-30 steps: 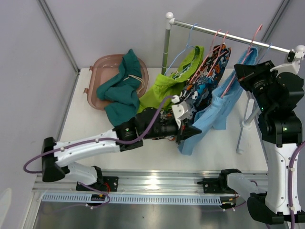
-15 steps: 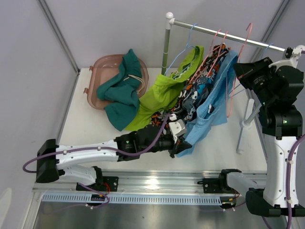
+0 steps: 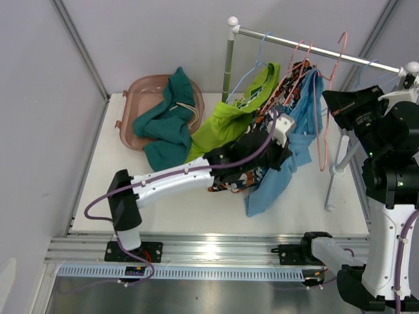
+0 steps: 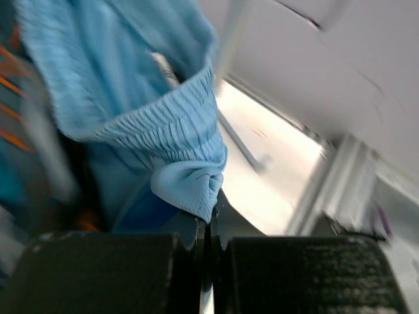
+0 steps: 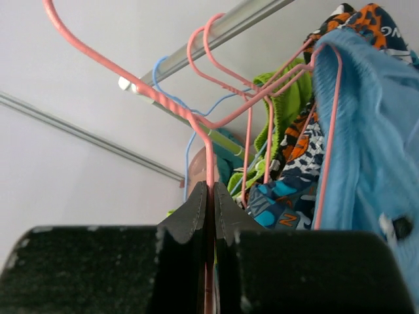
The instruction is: Remove the shorts from the hanger
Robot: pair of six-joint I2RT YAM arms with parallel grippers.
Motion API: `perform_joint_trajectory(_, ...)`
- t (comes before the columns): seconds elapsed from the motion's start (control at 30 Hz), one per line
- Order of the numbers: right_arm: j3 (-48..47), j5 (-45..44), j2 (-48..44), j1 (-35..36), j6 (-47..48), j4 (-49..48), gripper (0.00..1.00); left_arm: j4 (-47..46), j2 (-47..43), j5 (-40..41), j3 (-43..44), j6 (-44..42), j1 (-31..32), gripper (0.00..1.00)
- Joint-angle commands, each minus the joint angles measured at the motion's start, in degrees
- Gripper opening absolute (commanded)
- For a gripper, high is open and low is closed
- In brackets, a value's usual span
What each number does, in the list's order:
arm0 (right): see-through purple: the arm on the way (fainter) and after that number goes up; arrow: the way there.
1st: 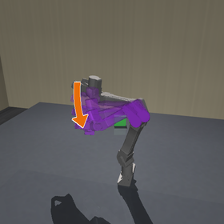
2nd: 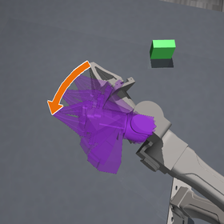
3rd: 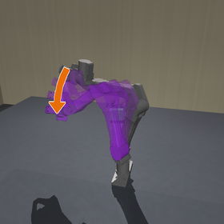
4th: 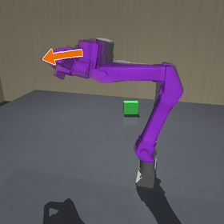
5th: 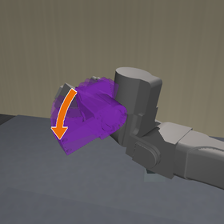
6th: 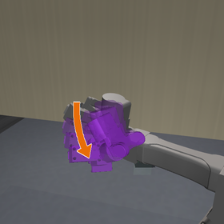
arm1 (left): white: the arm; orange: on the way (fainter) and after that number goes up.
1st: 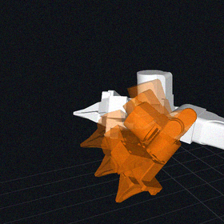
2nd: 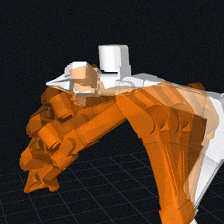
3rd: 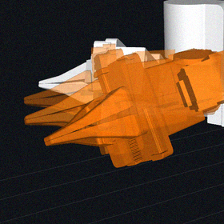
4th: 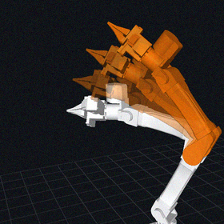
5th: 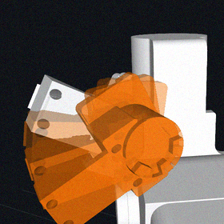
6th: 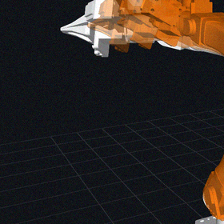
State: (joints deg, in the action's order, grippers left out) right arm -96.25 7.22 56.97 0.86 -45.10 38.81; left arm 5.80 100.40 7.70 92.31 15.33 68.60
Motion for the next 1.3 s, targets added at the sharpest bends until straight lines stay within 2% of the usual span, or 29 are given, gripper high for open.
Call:
perform_joint_trajectory(0.0, -4.03, 3.58, -1.07, -0.25, -2.62, 0.56, 0.00, 7.46, 3.83, 2.93, 9.37, 3.83, -4.95, 0.00)
perform_joint_trajectory(0.13, -4.30, 3.59, -1.95, -0.34, -2.89, 3.02, 0.00, 6.85, 2.79, 2.84, 10.52, 3.30, -6.28, 0.00)
perform_joint_trajectory(0.27, -4.04, -0.35, -0.73, -0.34, -0.78, 2.60, 0.00, 6.42, -0.72, 0.65, 6.58, 4.87, -6.11, 0.00)
perform_joint_trajectory(0.4, -3.25, -4.14, 1.30, -1.92, 1.50, 0.31, 0.00, 3.87, -8.27, -0.50, -6.32, 6.99, -4.36, 0.00)
perform_joint_trajectory(0.6, -1.58, -6.78, 5.07, -4.02, 3.79, -4.88, 0.00, 5.18, -21.46, 2.13, -19.86, 7.96, 1.18, 0.00)
perform_joint_trajectory(0.8, 2.37, -5.38, 7.19, -5.96, 3.18, -10.06, 0.00, 7.90, -33.06, 4.33, -26.39, 11.21, 3.12, 0.00)
perform_joint_trajectory(0.93, 8.86, -3.19, 6.67, -6.40, 1.95, -12.26, 0.00, 13.07, -37.73, 7.23, -25.26, 10.78, 3.47, 0.00)
perform_joint_trajectory(1.03, 11.68, -2.31, 5.44, -7.01, 1.60, -12.09, 0.00, 19.05, -40.01, 12.06, -20.69, 9.02, 3.47, 0.00)
perform_joint_trajectory(1.17, 13.54, -0.46, 2.10, -7.37, 1.60, -11.82, 0.01, 25.48, -40.37, 21.10, -9.21, 2.97, 3.21, 0.00)
perform_joint_trajectory(1.2, 13.63, 0.07, 1.57, -7.45, 1.68, -11.74, 0.10, 26.27, -40.02, 25.30, -7.95, -0.62, 3.03, 0.00)
perform_joint_trajectory(1.23, 13.80, 0.77, 1.22, -7.46, 1.68, -11.74, 0.41, 26.28, -39.76, 27.26, -5.59, -2.48, 1.90, 0.00)
perform_joint_trajectory(1.27, 14.15, 0.95, 0.17, -7.54, 1.68, -11.65, 0.59, 26.19, -39.41, 28.49, -4.52, -3.89, 0.59, 0.00)
